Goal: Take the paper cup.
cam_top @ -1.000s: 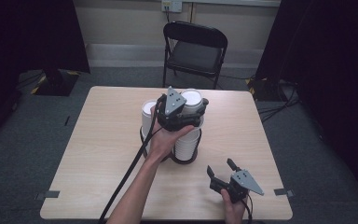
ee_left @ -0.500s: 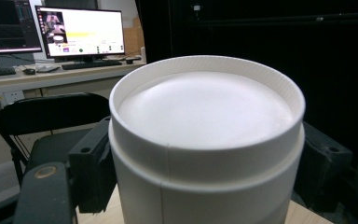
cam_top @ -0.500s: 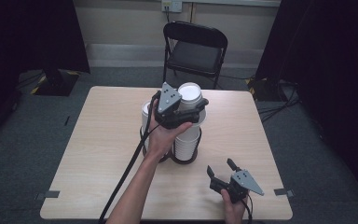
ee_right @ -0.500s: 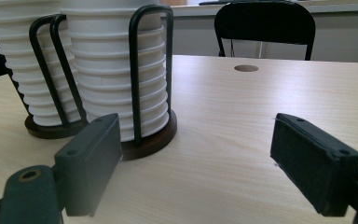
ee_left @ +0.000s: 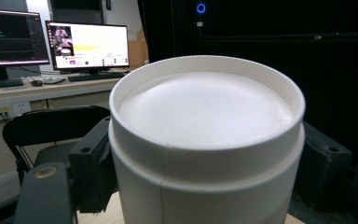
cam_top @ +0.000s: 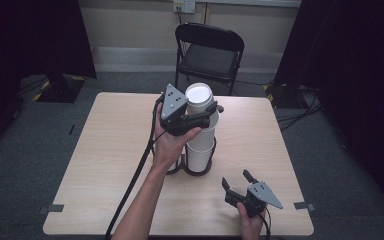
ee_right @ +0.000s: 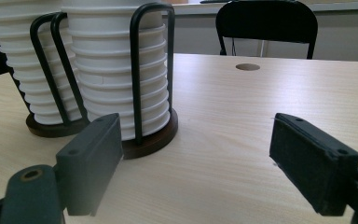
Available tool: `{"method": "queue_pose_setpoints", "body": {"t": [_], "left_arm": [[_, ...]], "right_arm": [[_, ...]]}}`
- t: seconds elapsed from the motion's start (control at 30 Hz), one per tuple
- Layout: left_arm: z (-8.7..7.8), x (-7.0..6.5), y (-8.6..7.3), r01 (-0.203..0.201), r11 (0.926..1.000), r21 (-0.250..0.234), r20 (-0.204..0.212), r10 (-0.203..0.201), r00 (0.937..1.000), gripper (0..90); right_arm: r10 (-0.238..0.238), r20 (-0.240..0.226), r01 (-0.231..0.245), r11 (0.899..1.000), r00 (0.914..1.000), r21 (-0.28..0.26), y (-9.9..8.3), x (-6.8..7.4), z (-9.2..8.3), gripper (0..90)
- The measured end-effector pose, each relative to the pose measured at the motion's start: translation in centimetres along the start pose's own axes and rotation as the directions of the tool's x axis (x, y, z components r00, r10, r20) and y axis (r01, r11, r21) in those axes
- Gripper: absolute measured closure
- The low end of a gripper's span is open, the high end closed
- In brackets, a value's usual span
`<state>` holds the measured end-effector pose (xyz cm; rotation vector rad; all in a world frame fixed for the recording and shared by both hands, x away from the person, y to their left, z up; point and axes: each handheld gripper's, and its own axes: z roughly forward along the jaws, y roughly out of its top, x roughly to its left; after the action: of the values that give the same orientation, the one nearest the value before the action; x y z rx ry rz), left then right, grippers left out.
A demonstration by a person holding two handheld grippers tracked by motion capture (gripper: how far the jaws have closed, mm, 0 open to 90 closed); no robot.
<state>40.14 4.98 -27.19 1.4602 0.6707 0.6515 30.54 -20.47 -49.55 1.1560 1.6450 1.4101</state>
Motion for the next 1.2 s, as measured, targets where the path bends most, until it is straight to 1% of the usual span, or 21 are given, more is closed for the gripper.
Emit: {"method": "queue_pose_setpoints", "body": {"t": [0.03,0.17,0.23,0.4,0.47,0.5,0.57,0.63,0.67,0.7,0.73,0.77,0.8,0.83,0.87,0.9,1.0,1.03,1.1,1.17,1.2], "left_arm": [[-0.2,0.1,0.1,-0.002,1.0,0.001,0.003,0.002,1.0,21.7],[-0.7,0.6,0.4,0.022,0.9998,-0.005,0.029,-0.021,0.9993,21.7],[-1.2,0.7,0.5,0.019,0.9998,-0.001,0.043,-0.019,0.9989,21.8],[-2.0,1.0,0.7,0.031,0.9995,-0.011,0.043,-0.031,0.9986,21.8],[-2.6,1.2,0.7,0.049,0.9986,-0.021,0.048,-0.048,0.9977,21.8],[-3.1,1.3,0.8,0.052,0.9982,-0.028,0.05,-0.051,0.9975,21.8],[-3.6,1.4,0.8,0.05,0.9983,-0.029,0.053,-0.048,0.9974,21.8],[-4.0,1.3,0.8,0.069,0.9967,-0.042,0.069,-0.066,0.9954,21.8],[-4.0,1.3,0.8,0.069,0.9967,-0.042,0.069,-0.066,0.9954,21.8],[-4.4,1.2,0.7,0.072,0.9965,-0.043,0.086,-0.068,0.994,21.8],[-4.4,1.2,0.7,0.072,0.9965,-0.043,0.086,-0.068,0.994,21.8],[-4.7,1.4,0.6,0.066,0.9972,-0.033,0.103,-0.063,0.9927,21.8],[-4.8,1.5,0.5,0.078,0.9965,-0.031,0.123,-0.073,0.9897,21.8],[-5.1,1.4,0.2,0.084,0.9961,-0.027,0.111,-0.08,0.9905,21.8],[-5.1,1.4,0.2,0.084,0.9961,-0.027,0.111,-0.08,0.9905,21.8],[-5.3,1.3,-0.1,0.089,0.9958,-0.022,0.137,-0.085,0.987,21.8],[-5.5,1.2,-0.3,0.085,0.9963,-0.012,0.141,-0.082,0.9866,21.8],[-5.8,1.1,-0.5,0.091,0.9959,-0.008,0.15,-0.089,0.9846,21.8],[-6.1,1.0,-0.7,0.082,0.9966,-0.005,0.146,-0.081,0.9859,21.8],[-6.4,0.9,-1.0,0.1,0.995,-0.003,0.154,-0.098,0.9832,21.8],[-6.4,0.9,-1.0,0.1,0.995,-0.003,0.154,-0.098,0.9832,21.8]], "right_arm": [[-0.001,0.0,0.001,1.0,1.0,0.001,0.0,0.0,0.0,16.2],[-0.002,0.0,0.002,1.0,1.0,0.001,0.0,0.0,0.0,16.2],[-0.002,0.0,0.002,1.0,1.0,0.002,0.0,0.0,0.0,16.2],[-0.001,-0.001,0.001,1.0,1.0,0.002,0.0,0.0,0.0,16.2],[-0.002,0.0,0.002,1.0,1.0,0.002,0.0,0.0,0.0,16.2],[-0.003,-0.001,0.003,1.0,1.0,0.002,0.0,0.0,0.0,16.2],[-0.003,-0.002,0.003,1.0,1.0,0.003,0.0,0.0,0.0,16.2],[-0.002,-0.002,0.002,1.0,1.0,0.004,0.0,0.0,0.0,16.2],[-0.002,-0.002,0.002,1.0,1.0,0.004,0.0,0.0,0.0,16.2],[-0.003,-0.002,0.003,1.0,1.0,0.002,0.0,0.0,0.0,16.2],[-0.003,-0.002,0.003,1.0,1.0,0.002,0.0,0.0,0.0,16.2],[-0.002,-0.002,0.002,1.0,1.0,0.002,0.0,0.0,0.0,16.3],[-0.002,-0.001,0.002,1.0,1.0,0.002,0.0,0.0,0.0,16.2],[-0.002,-0.002,0.002,1.0,1.0,0.003,0.0,0.0,0.0,16.2],[-0.002,-0.002,0.002,1.0,1.0,0.003,0.0,0.0,0.0,16.2],[-0.001,-0.003,0.001,1.0,1.0,0.002,0.0,0.0,0.0,16.2],[0.001,-0.002,-0.001,1.0,1.0,-0.001,0.0,0.0,0.0,16.2],[-0.001,0.0,0.001,1.0,1.0,-0.001,0.0,0.0,0.0,16.2],[0.0,0.0,0.0,1.0,1.0,-0.002,0.0,0.0,0.0,16.2],[0.0,0.001,0.0,1.0,1.0,-0.002,0.0,0.0,0.0,16.2],[0.0,0.001,0.0,1.0,1.0,-0.002,0.0,0.0,0.0,16.2]]}}
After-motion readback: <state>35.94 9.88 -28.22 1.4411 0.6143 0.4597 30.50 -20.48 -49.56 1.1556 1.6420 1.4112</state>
